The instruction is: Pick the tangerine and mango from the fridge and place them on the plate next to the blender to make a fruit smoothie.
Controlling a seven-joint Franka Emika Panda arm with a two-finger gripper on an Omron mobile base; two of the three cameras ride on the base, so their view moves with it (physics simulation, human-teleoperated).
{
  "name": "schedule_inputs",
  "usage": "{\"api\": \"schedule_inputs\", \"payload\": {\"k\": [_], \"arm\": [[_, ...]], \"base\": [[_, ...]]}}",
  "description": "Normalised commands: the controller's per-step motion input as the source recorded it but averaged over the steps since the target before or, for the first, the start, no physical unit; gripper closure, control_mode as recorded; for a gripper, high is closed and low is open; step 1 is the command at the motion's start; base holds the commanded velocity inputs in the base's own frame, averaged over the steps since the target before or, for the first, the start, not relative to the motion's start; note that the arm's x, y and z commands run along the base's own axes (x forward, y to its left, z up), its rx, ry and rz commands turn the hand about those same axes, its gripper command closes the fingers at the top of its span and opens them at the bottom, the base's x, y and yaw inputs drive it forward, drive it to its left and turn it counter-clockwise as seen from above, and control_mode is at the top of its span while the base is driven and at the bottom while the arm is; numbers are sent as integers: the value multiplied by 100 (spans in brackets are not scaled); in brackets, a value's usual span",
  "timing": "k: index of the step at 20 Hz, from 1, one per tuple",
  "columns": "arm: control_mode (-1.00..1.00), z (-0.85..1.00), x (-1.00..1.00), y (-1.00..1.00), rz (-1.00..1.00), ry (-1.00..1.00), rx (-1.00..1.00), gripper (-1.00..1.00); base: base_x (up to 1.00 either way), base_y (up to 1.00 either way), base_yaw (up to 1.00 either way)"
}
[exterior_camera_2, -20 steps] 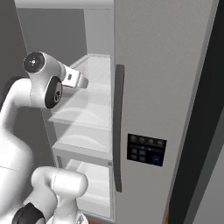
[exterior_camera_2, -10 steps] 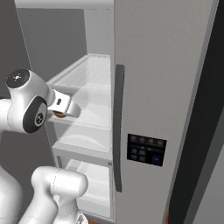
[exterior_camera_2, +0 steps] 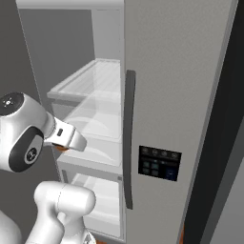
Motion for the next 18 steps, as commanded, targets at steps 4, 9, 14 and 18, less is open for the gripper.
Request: {"api": "schedule_inputs", "payload": {"k": [4,9,14,18], "arm": [[-100,0,-3,0,0,0,0,100],[100,0,-8,-3,0,0,0,100],[100,0,0,0,0,0,0,100],[100,0,0,0,0,0,0,100]], "base": [[0,0,0],[-75,-40,-1],[-98,-39,17],[-91,-3,77]]}}
